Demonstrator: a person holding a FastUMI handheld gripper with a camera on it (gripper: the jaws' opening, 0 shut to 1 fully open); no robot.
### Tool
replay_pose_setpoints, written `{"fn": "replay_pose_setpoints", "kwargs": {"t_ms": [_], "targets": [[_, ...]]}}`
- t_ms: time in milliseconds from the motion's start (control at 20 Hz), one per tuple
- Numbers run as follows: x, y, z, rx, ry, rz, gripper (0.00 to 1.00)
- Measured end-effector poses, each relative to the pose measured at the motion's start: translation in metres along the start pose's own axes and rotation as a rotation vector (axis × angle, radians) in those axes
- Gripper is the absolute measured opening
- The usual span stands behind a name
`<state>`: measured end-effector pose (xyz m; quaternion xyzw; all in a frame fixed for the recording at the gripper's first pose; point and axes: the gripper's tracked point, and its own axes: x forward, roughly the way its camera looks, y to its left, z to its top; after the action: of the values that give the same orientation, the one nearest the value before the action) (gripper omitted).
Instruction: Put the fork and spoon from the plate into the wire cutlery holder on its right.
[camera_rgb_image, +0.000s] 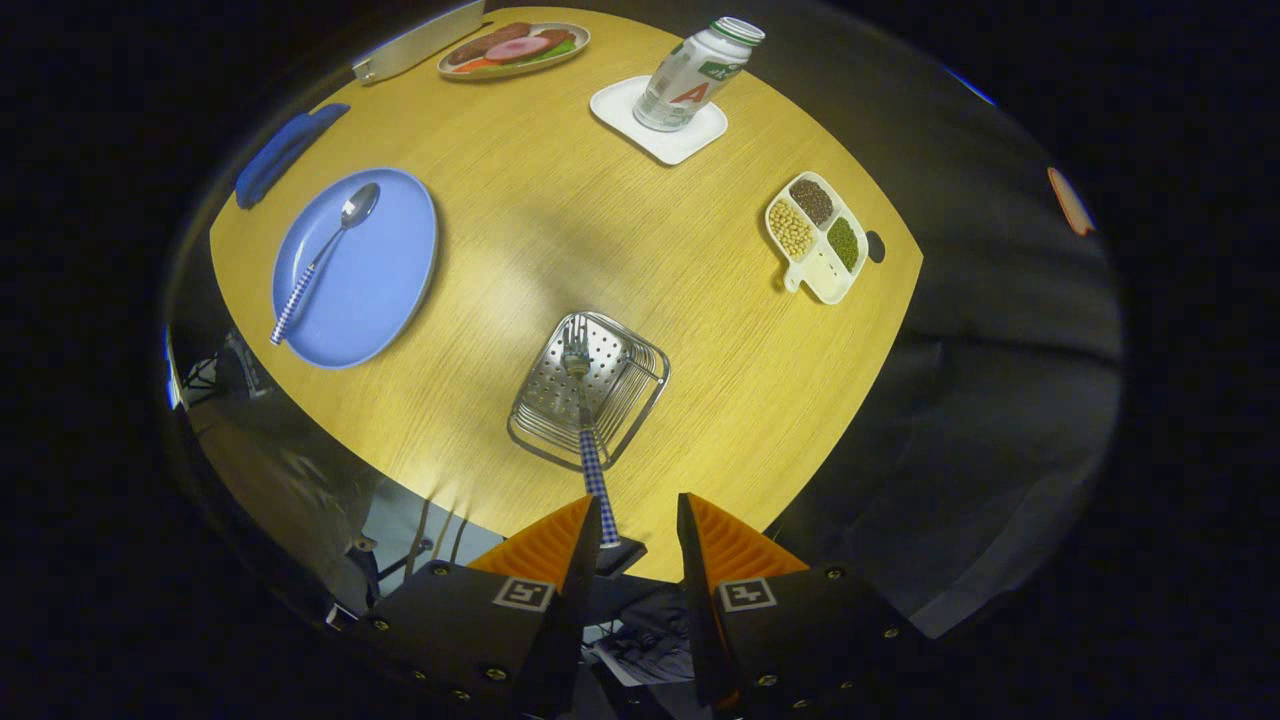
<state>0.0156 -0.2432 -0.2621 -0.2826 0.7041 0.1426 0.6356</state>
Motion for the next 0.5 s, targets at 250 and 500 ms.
{"fn": "replay_pose_setpoints", "kwargs": {"t_ms": [250,500], "targets": [[-0.019,0.042,-0.009,0.036,-0.060,0.068,0.45],[-0.025,0.095,-0.003,0.067,-0.103,0.159,0.45]]}}
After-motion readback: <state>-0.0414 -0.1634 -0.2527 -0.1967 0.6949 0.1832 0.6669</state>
